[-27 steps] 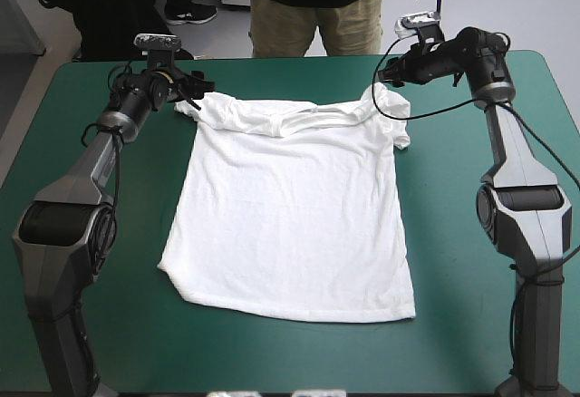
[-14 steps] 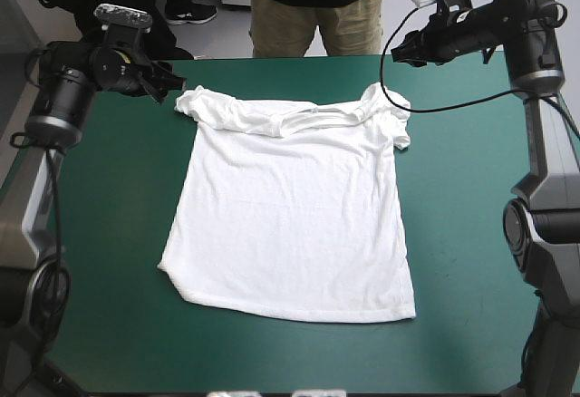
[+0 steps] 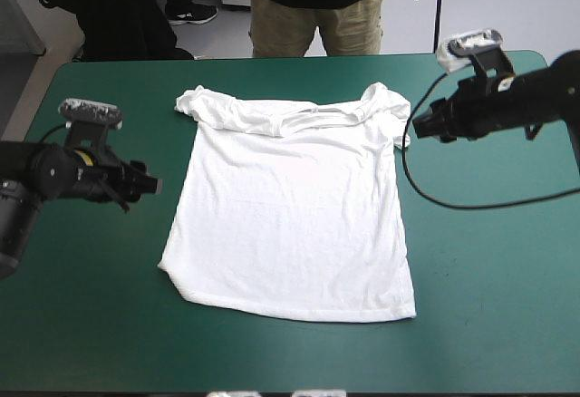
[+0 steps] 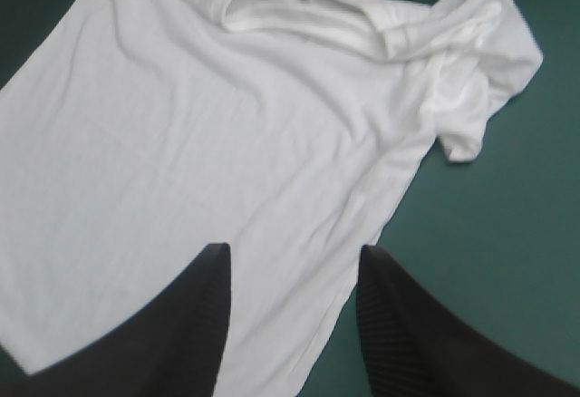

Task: Fold the cloth

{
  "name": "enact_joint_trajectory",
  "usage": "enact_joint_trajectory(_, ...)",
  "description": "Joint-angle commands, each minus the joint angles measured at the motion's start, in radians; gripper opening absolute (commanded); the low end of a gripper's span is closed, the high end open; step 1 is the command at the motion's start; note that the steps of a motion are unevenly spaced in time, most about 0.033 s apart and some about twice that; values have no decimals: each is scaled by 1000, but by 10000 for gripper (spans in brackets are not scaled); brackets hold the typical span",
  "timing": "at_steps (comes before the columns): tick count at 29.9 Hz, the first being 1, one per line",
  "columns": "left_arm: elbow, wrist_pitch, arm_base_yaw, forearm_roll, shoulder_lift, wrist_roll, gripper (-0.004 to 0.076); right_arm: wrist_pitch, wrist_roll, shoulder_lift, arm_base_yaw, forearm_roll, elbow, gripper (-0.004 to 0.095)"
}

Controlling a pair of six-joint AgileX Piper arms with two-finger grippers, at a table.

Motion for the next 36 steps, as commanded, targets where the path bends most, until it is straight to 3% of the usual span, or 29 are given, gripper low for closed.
enact_joint_trajectory(1,129,-53,0,-10,-101,-45,464,1,-12,-157,-7,35,138,403)
enact_joint_trajectory(7,315,-65,0,-57,-138,-71,464,-1,-12,-325,-7,75,338,385)
enact_joint_trajectory(14,426,-217,0,-107,-124,-71,464,-10,-12,-415,-7,77,485,385)
enact_joint_trajectory(17,442,-222,0,-112,-81,-64,464,-27,-16,-417,-7,77,540,383)
enact_joint_trajectory(22,466,-235,0,-145,12,-45,464,-127,-42,-415,-7,66,625,383)
enact_joint_trajectory(27,466,-268,0,-269,103,78,464,-262,-42,-415,-7,52,700,372)
enact_joint_trajectory(30,466,-261,0,-265,159,93,463,-277,-42,-402,-7,54,721,370)
enact_joint_trajectory(33,466,-224,0,-239,195,89,426,-268,-46,-386,-7,54,727,355)
enact_joint_trajectory(36,466,-198,0,-239,205,92,314,-266,-66,-377,-7,54,727,311)
